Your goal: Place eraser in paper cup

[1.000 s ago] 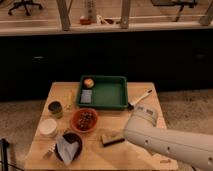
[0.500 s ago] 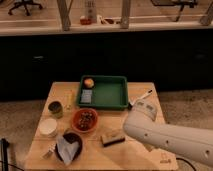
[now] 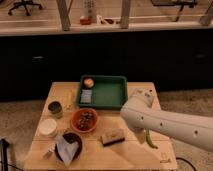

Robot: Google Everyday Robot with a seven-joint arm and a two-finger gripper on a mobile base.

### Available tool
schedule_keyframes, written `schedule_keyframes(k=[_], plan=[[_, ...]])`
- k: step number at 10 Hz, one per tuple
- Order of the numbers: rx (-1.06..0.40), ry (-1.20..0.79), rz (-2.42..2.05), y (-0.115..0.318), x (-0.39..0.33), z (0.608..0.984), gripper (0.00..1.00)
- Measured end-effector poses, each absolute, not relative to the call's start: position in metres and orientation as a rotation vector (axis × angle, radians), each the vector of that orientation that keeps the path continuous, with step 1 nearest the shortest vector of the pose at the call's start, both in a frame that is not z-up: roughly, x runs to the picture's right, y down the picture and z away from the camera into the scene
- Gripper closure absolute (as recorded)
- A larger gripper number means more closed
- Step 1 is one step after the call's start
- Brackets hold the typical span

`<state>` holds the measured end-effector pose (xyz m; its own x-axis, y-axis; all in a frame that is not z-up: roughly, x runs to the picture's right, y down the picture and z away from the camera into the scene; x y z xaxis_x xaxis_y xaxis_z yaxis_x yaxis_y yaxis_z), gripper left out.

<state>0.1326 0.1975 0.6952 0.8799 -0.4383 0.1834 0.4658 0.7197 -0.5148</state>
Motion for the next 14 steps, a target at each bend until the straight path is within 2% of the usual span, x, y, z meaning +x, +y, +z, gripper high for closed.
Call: schedule_keyframes(k=[14], plan=[[-0.633, -0.191, -0.341, 0.238, 0.071, 0.759, 0.20]])
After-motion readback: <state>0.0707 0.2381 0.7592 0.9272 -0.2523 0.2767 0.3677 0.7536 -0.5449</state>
